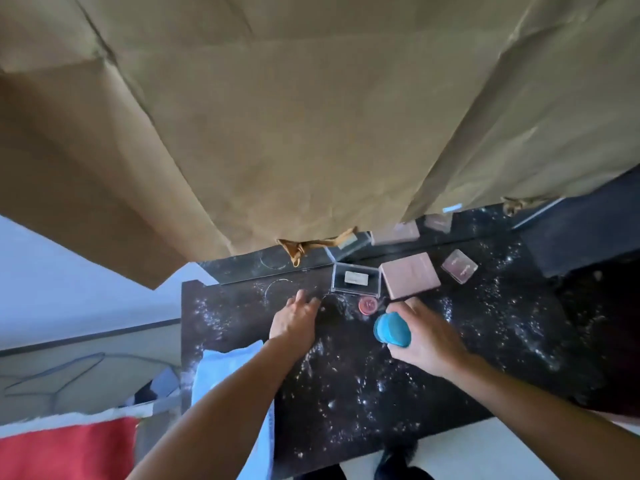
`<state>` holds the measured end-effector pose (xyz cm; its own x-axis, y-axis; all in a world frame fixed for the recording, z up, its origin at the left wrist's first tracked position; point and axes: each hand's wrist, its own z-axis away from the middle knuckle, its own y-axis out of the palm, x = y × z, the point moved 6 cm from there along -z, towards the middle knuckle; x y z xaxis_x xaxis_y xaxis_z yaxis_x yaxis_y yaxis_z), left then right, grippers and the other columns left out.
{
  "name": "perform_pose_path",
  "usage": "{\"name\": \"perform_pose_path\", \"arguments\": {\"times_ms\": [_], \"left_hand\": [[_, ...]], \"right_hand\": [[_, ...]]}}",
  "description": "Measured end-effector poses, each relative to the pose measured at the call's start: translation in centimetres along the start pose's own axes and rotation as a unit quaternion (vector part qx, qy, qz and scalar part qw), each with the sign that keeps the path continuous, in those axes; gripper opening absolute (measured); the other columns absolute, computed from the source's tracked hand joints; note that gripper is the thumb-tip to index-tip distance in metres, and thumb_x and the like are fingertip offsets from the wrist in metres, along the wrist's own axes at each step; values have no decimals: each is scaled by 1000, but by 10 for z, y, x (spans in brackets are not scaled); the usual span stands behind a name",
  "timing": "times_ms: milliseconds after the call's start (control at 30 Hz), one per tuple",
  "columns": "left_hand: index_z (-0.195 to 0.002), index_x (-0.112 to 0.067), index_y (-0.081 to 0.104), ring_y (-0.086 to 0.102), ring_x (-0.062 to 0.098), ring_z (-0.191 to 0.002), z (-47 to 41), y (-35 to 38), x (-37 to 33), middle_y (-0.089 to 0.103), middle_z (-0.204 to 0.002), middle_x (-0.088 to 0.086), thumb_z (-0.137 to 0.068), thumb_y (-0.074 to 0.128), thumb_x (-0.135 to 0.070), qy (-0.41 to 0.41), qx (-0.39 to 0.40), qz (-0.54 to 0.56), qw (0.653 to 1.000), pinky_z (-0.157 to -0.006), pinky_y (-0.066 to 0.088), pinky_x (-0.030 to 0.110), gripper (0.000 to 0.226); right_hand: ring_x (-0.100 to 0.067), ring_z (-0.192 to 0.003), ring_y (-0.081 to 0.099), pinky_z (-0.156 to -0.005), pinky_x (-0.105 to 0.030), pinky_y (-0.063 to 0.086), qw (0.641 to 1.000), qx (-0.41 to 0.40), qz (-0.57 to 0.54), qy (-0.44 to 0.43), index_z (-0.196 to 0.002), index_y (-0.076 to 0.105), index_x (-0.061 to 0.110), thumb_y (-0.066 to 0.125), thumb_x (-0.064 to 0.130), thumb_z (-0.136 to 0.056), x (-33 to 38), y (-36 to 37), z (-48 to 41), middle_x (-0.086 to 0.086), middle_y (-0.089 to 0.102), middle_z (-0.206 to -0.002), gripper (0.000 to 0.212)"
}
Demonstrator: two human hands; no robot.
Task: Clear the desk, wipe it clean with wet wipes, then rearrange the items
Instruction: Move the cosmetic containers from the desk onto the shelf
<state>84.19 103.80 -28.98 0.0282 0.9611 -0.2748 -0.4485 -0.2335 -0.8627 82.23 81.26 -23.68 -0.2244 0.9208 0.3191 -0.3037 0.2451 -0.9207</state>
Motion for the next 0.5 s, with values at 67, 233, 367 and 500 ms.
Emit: {"name": "perform_pose_path", "arguments": {"times_ms": [67, 233, 367, 500], "left_hand": [[-123, -19, 48, 51, 26, -112, -5, 2, -4, 44, -126, 4, -91, 47, -9, 9, -10, -8, 1000, -89, 46, 38, 33], [-124, -12, 46, 55, 28, -111, -9, -2, -39, 52, -123, 6, -87, 55, -10, 66, -9, 8, 998, -89, 45, 37, 38], [-124, -13, 42, 57, 29, -107, 2, -9, -96, 56, -123, 7, -89, 55, -17, 97, -6, -17, 995, -87, 46, 39, 37], [-123, -16, 41, 56, 26, -105, 18, -7, -175, 54, -120, 4, -92, 52, -29, 142, -36, -42, 988, -86, 45, 39, 35]], "right_hand": [[-16, -76, 60, -60, -23, 43, 1000, -7, -17, 19, -105, 48, 31, 83, 39, -49, -16, 3, 17, 6, 52, -96, 66], [-12, -85, 58, -70, -24, 53, 996, -15, -49, 78, -111, 49, 30, 81, 45, -54, -51, 8, 56, 6, 51, -104, 67], [-12, -91, 56, -76, -19, 50, 992, -37, -61, 100, -116, 47, 30, 79, 48, -59, -79, -6, 88, 8, 48, -109, 68], [-16, -89, 58, -75, -26, 48, 988, -81, -61, 120, -113, 51, 28, 75, 42, -56, -122, -31, 130, 5, 53, -105, 64]]}}
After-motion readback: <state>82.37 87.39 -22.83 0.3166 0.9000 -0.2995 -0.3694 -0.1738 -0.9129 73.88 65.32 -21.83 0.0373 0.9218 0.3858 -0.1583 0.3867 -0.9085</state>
